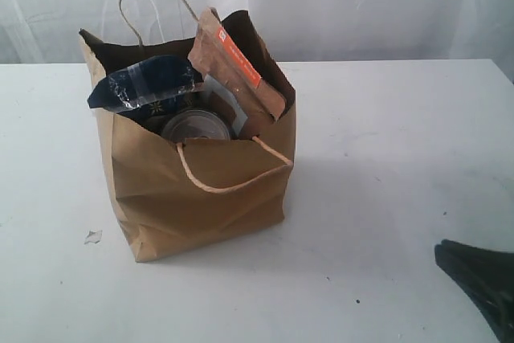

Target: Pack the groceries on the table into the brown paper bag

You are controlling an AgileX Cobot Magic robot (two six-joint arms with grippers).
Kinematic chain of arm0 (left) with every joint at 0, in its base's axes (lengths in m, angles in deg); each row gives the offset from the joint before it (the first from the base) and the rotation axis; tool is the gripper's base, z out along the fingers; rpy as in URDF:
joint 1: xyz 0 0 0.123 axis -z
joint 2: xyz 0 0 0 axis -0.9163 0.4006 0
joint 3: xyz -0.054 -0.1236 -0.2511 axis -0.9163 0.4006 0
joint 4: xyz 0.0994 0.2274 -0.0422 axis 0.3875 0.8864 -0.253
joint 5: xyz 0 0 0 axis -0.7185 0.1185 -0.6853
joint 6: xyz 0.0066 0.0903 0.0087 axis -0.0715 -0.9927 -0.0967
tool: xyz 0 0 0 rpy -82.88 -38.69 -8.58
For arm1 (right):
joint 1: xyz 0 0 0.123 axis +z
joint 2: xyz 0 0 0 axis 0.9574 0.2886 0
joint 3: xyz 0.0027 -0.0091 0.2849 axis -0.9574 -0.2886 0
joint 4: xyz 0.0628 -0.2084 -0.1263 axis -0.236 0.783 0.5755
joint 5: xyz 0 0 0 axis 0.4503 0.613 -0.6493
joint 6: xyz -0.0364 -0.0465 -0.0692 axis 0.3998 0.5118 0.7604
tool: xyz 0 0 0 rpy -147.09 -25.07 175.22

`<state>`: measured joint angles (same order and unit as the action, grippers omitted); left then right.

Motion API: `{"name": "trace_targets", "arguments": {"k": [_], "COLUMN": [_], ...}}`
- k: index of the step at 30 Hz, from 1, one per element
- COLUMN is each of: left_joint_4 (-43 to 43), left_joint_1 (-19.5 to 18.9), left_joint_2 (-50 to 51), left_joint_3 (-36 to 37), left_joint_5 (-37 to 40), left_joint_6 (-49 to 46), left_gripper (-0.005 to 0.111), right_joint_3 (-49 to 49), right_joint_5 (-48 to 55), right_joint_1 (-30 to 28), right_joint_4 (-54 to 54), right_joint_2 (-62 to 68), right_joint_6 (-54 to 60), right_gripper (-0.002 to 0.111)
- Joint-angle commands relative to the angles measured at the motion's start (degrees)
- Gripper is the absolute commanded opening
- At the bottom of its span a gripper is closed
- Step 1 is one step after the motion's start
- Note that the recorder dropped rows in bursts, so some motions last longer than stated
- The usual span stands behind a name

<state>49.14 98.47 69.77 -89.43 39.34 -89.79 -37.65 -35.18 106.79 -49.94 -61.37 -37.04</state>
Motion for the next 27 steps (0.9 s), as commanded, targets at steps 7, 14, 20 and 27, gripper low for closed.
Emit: {"name": "trace_targets", "arguments": {"k": [7,14,20,27], "left_joint_4": [-0.3,-0.3,-0.3,-0.3], "left_joint_1": [0.03,0.03,0.03,0.03], "left_joint_2": [-0.23,-0.23,-0.23,-0.23], "left_joint_3": [0.23,0.23,0.23,0.23], "left_joint_5": [0.04,0.04,0.04,0.04], "left_joint_6": [0.1,0.1,0.1,0.1], "left_gripper": [0.0,0.0,0.0,0.0], "right_joint_3": [-6.34,-6.34,-6.34,-6.34], "right_joint_5": [4.41,11.5,12.92,12.92], "right_joint_1": [-8.42,-12.18,-12.45,-12.45], "right_joint_4": [0.17,0.17,0.17,0.17], "right_joint_2": [-16.42,-22.75,-22.75,-22.75], "right_joint_6": [-0.26,-0.26,-1.02,-1.13], "right_gripper": [0.0,0.0,0.0,0.0]}}
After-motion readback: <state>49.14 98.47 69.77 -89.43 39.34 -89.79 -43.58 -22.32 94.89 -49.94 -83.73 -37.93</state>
